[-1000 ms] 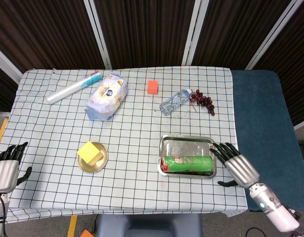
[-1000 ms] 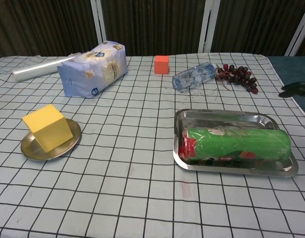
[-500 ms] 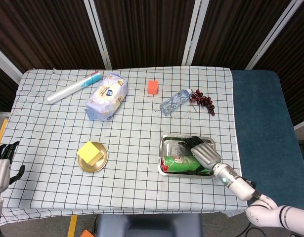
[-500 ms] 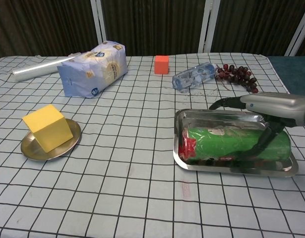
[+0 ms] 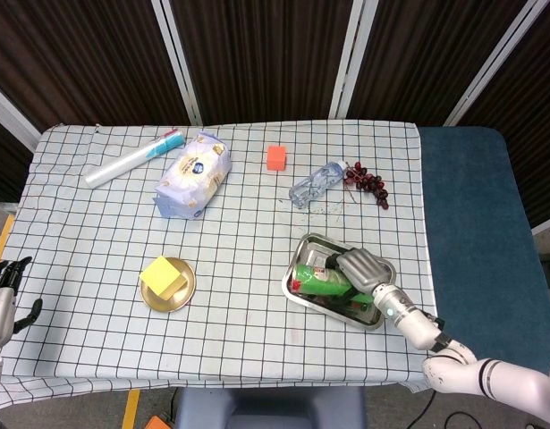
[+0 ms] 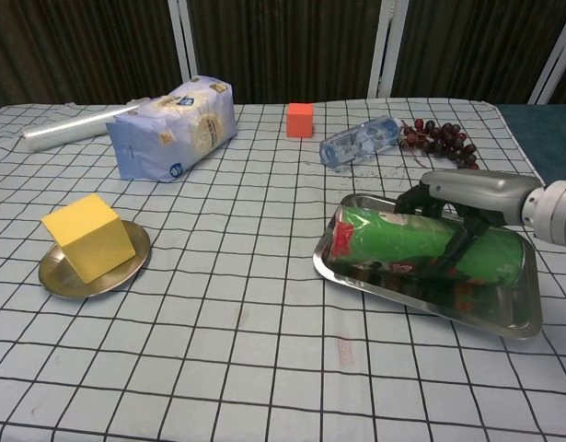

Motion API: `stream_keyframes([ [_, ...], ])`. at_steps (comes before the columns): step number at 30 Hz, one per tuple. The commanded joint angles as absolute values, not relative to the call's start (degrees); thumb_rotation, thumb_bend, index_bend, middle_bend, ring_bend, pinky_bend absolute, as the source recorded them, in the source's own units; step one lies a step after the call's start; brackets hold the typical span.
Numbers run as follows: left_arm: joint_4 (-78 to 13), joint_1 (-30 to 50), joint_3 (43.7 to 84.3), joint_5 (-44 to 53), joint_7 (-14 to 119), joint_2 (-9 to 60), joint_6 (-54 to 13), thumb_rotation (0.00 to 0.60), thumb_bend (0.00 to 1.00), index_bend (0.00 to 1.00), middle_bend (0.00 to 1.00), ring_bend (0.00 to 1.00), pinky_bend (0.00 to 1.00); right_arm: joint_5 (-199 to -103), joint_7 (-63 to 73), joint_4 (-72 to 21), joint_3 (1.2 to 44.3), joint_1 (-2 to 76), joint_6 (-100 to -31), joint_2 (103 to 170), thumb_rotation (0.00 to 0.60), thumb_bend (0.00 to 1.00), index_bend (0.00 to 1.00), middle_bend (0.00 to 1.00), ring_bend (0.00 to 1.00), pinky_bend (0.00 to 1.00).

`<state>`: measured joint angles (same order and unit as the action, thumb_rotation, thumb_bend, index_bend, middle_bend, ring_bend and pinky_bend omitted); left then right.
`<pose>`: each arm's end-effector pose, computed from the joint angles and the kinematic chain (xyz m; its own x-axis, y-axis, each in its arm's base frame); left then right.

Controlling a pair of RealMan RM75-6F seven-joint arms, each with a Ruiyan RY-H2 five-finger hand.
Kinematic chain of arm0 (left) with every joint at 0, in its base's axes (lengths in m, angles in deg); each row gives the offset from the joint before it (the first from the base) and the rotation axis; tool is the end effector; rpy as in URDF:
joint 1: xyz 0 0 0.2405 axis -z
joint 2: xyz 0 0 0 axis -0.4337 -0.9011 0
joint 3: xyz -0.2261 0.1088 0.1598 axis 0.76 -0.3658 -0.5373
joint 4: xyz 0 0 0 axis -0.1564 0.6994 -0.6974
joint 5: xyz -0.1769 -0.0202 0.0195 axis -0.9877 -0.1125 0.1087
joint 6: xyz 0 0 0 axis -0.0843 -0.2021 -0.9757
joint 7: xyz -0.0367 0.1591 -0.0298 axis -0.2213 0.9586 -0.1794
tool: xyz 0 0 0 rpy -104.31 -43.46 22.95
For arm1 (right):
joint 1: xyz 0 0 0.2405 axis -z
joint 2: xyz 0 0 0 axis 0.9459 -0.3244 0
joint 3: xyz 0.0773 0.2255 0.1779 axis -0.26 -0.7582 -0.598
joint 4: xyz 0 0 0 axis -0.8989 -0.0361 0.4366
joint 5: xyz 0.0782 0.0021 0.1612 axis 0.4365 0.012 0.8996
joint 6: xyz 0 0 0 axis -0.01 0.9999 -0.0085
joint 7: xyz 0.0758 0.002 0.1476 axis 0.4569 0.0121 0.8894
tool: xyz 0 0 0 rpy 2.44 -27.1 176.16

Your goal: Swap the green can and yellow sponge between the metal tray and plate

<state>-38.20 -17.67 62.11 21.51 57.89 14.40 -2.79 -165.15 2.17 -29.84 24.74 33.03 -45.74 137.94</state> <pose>-0.3785 0.2359 0.1929 0.5649 -0.0264 0.8247 0.8216 0.1112 -0.5592 -0.2252 -0.3706 0.0100 0.4288 -0.4156 0.8021 -0.8809 -0.3892 0.2693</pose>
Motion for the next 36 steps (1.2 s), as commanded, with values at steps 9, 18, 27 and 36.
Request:
stream_keyframes([
  [9,-38.5,-17.4,61.8,20.8,59.2,14.5,-4.1,0.6,0.36,0.14,0.2,0.13,0.25,-164.5,-1.6,-26.8,19.1,27.5,-50.0,144.4,0.6,0.08,0.87,0.64,0.7,0.6],
  [18,-38.4,-17.1,61.7,20.0,59.3,14.3,-5.3,0.6,0.35,0.15,0.21,0.13,0.25,-162.4,-4.9,-10.8,13.4,15.7,-46.6,156.7,0.6,0.08,0.87,0.64,0.7,0.59],
  [27,-38.3,-17.5,61.9,19.9,57.5,13.8,-5.1,0.6,0.35,0.17,0.21,0.13,0.25,-162.6,2.5,10.2,12.1,6.5,-43.9,169.5,0.6,0.08,0.87,0.64,0.69,0.59],
  [36,-37.5,-17.5,62.2,19.5,56.0,13.7,-5.5,0.6,0.36,0.18,0.21,0.13,0.25,-165.0,12.6,22.0,14.6,1.3,-38.6,176.0,0.6,0.08,0.6,0.44,0.37,0.33],
])
